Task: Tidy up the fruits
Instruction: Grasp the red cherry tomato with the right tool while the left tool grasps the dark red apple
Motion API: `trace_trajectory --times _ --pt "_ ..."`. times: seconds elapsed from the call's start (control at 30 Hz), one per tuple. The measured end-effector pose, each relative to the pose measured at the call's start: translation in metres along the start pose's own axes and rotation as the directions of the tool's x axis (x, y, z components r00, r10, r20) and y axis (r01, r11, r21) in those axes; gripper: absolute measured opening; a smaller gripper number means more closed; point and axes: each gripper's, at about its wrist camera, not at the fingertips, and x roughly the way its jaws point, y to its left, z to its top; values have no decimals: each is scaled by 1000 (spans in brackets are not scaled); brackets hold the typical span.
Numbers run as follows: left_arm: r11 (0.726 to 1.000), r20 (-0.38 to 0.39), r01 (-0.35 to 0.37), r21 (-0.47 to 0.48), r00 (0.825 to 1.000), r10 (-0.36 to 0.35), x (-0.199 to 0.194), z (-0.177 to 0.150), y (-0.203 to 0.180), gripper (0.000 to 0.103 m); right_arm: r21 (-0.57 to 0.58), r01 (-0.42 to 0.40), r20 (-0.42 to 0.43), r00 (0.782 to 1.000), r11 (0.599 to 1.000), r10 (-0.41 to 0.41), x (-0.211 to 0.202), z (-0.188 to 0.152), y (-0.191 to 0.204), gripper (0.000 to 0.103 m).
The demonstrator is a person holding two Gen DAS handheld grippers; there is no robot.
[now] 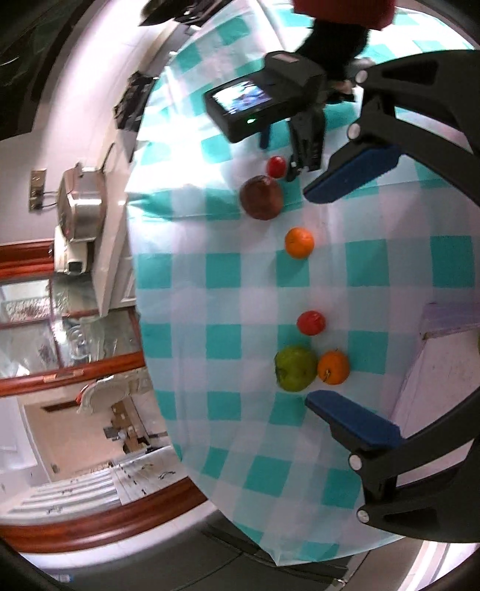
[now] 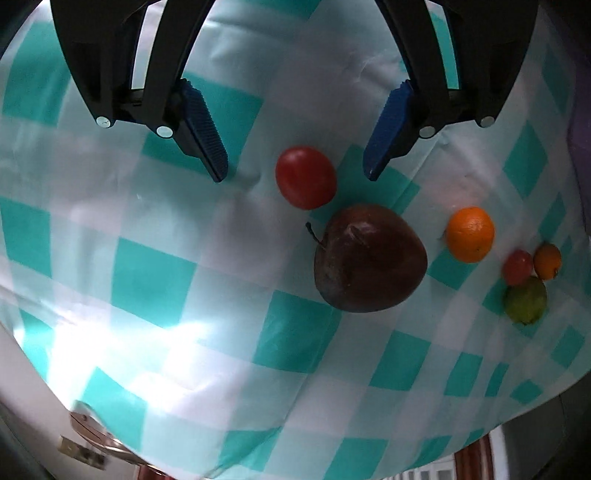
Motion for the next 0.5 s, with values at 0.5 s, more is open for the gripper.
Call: trace_trajectory --times 0.5 --pt "986 -150 148 72 979 -136 80 33 -54 102 144 -57 54 997 988 50 -11 -20 -22 32"
